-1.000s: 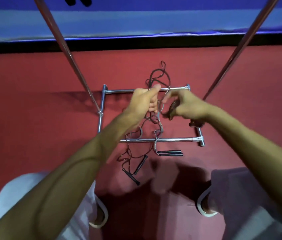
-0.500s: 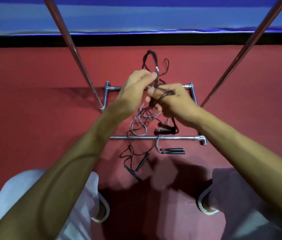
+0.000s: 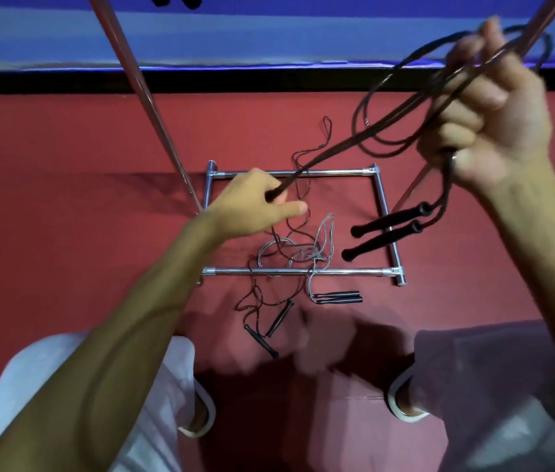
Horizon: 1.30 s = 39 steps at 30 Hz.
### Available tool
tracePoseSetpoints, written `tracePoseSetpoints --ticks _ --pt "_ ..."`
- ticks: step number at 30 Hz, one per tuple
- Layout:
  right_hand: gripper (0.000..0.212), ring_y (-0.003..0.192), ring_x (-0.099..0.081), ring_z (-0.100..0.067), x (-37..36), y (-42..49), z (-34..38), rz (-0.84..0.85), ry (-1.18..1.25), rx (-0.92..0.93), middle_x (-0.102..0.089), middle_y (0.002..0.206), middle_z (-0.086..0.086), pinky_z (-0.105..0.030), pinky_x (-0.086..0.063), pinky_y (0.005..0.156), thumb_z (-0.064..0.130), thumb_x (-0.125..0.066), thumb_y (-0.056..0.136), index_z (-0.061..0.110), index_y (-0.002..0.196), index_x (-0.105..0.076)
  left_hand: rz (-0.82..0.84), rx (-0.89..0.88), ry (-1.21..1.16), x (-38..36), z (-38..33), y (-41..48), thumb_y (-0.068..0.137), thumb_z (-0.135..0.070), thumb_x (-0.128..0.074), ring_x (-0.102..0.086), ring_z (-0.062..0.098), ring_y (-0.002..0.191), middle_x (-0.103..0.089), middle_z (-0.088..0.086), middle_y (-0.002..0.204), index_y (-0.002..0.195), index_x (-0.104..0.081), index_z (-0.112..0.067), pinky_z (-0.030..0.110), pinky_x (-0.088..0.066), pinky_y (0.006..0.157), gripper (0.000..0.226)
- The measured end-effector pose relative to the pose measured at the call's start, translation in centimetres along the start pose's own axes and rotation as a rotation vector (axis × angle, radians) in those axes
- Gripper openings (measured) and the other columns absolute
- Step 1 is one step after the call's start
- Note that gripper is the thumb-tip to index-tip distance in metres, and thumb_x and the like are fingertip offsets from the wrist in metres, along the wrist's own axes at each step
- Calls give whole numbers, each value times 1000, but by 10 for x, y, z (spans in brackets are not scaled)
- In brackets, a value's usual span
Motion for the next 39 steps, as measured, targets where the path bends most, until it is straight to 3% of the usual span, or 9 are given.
tracePoseSetpoints --ticks 4,8,12,18,22,24,28,34,39 --pt "38 42 -23 -9 26 -11 30 -140 -29 139 -46 52 -2 -24 -15 36 35 -45 108 6 95 -65 -13 61 -791 5 -1 11 98 -28 -65 -21 9 36 -23 -11 41 56 -42 -23 27 -30 48 48" --pt "47 39 -20 -6 78 -24 50 -529 -290 283 -33 52 8 -21 -17 34 34 -36 110 17 73 -60 359 -119 -1484 22 -55 3 97 -30 -48 -11 6 42 -15 -11 53 73 -34 -23 23 -7 44 29" --pt "30 45 -14 -4 98 -26 34 -755 -741 213 -31 56 10 -22 -6 41 11 -38 98 9 110 -65 404 -305 -1577 37 -77 1 89 -14 -59 -15 6 47 -18 -8 62 78 -28 -23 24 -14 46 34" --pt "43 58 -42 -14 81 15 -100 -370 -1475 -164 -50 74 -10 -28 -39 51 5 -85 79 25 110 -63 400 -317 -1616 7 -106 2 83 5 -54 -17 7 49 -18 -6 62 76 -25 -22 22 -16 48 41" --pt "32 56 -41 -20 92 33 -108 -435 -1626 -108 -50 60 -17 -45 -37 53 29 -78 87 1 75 -65 253 -277 -1410 6 -105 -2 88 1 -46 -29 7 52 -31 -5 61 77 -39 -16 21 -27 53 22" --pt "41 49 -41 -18 89 32 -93 -510 -1644 -54 -51 54 -17 -39 -36 49 28 -68 96 -7 73 -66 51 -286 -1129 24 -94 -3 83 -2 -55 -49 11 59 -51 0 66 84 -53 -9 25 -41 68 7" --pt "39 35 -30 -8 66 24 -53 -565 -1506 90 -40 41 6 -19 -23 39 20 -59 104 0 71 -65 -84 -116 -625 41 -52 3 62 -6 -52 -69 13 83 -72 13 94 100 -71 -4 24 -53 77 43" --pt "42 37 -23 -11 44 12 -26 -542 -1298 181 -31 42 3 -18 -14 42 19 -54 104 6 64 -56 472 251 348 -30 30 -10 89 -1 -51 -70 27 73 -74 8 73 86 -76 0 32 -56 62 25" --pt "42 39 -19 -7 26 13 -26 -441 -1023 203 -27 45 3 -16 -15 48 25 -46 104 9 66 -52 434 388 625 -86 71 3 77 -35 -85 -64 29 91 -69 9 103 82 -59 -15 32 -53 77 33"
Point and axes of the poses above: each hand's wrist, its own y-axis towards the middle knuckle, its own x-axis out of the back of the hand, z = x × y, the point moved 10 cm from there along y, towards the middle knuckle
